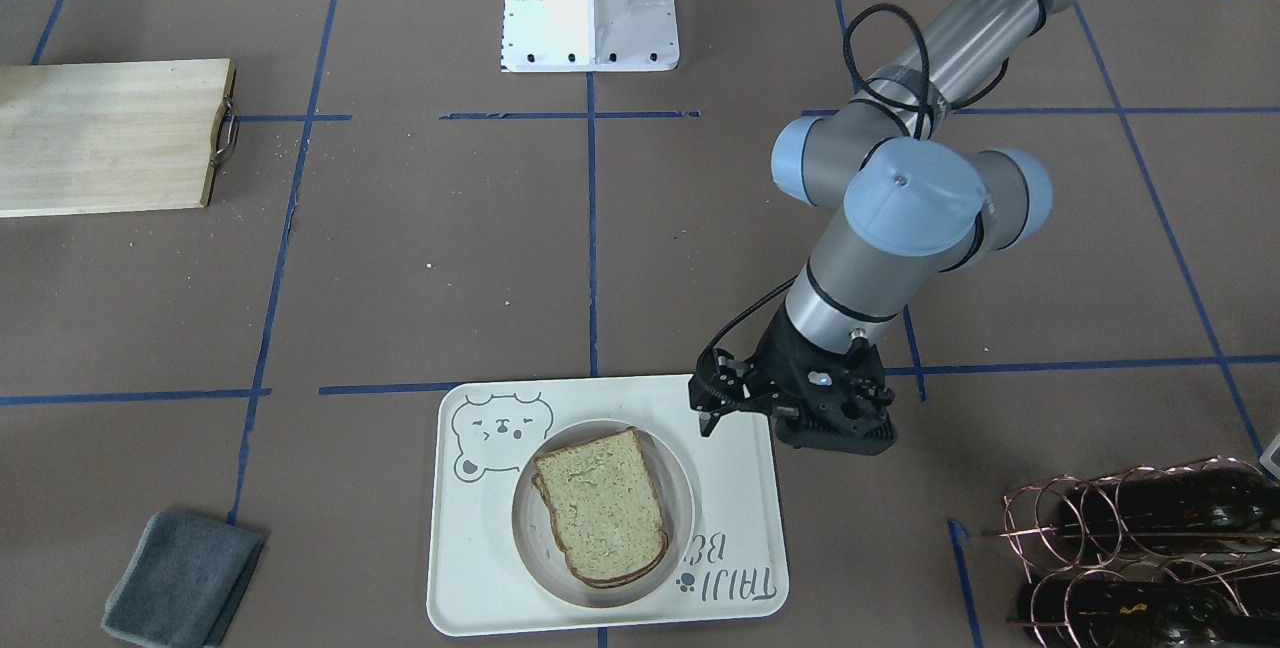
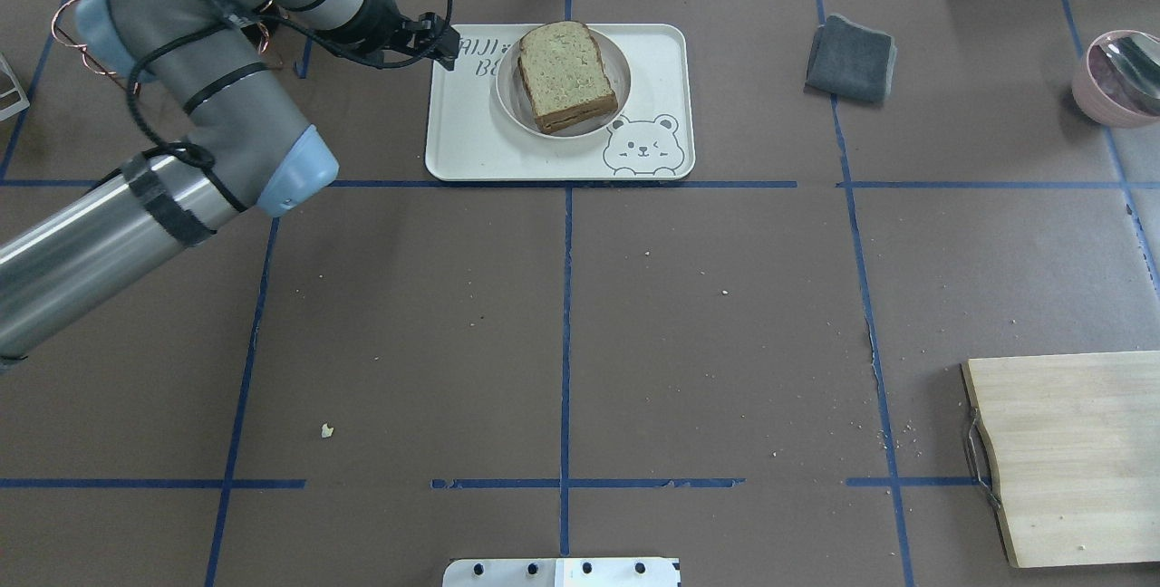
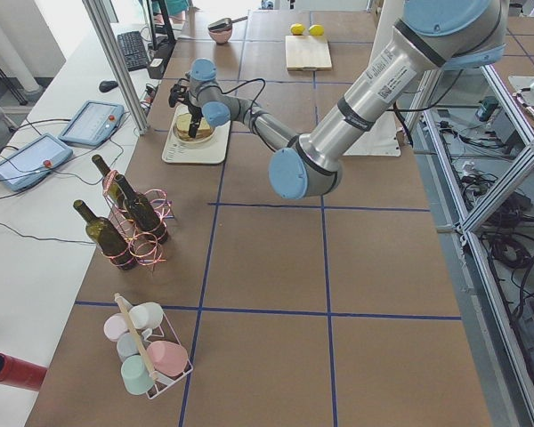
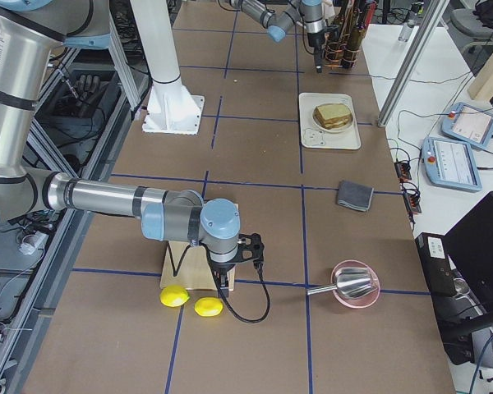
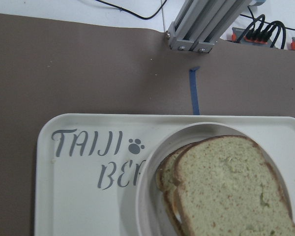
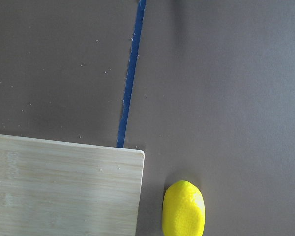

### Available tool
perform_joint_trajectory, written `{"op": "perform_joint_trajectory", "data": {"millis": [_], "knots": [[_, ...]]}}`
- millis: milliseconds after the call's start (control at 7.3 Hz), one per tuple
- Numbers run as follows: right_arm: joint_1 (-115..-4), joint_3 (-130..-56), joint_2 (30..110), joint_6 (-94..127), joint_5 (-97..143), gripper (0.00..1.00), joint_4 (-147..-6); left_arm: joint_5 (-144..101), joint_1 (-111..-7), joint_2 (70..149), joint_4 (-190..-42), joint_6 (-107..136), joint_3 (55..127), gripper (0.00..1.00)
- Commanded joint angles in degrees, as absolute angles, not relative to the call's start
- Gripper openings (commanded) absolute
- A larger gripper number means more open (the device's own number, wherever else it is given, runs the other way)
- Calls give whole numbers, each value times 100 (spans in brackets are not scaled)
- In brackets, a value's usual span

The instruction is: Make sandwich and place on tray

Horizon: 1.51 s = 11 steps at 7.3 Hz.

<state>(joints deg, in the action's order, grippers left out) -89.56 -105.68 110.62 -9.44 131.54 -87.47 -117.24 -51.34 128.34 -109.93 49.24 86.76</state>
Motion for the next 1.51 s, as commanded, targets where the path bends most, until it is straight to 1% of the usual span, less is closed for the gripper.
{"op": "perform_joint_trajectory", "data": {"millis": [0,137,274,548,685,959,1370], "knots": [[-8956,-10582,11048,-940,13166,100,-8745,-11821,-5395,11589,-9499,3191,10715,100],[-8956,-10573,11039,-940,13166,100,-8745,-11865,-5840,11027,-9257,2312,11062,100],[-8956,-10582,11039,-940,13166,100,-8745,-12422,-6593,10517,-9238,1642,11039,100],[-8956,-10600,11030,-940,13166,100,-8745,-13103,-7668,9463,-9272,683,10575,100],[-8956,-10600,11004,-940,13166,100,-8745,-13104,-8099,9109,-9220,-28,10460,100],[-8956,-10582,10986,-932,13166,100,-8745,-13104,-8610,8485,-9211,-839,10345,100],[-8956,-10591,10986,-932,13175,100,-8745,-13113,-8973,8104,-9167,-1020,10336,100]]}}
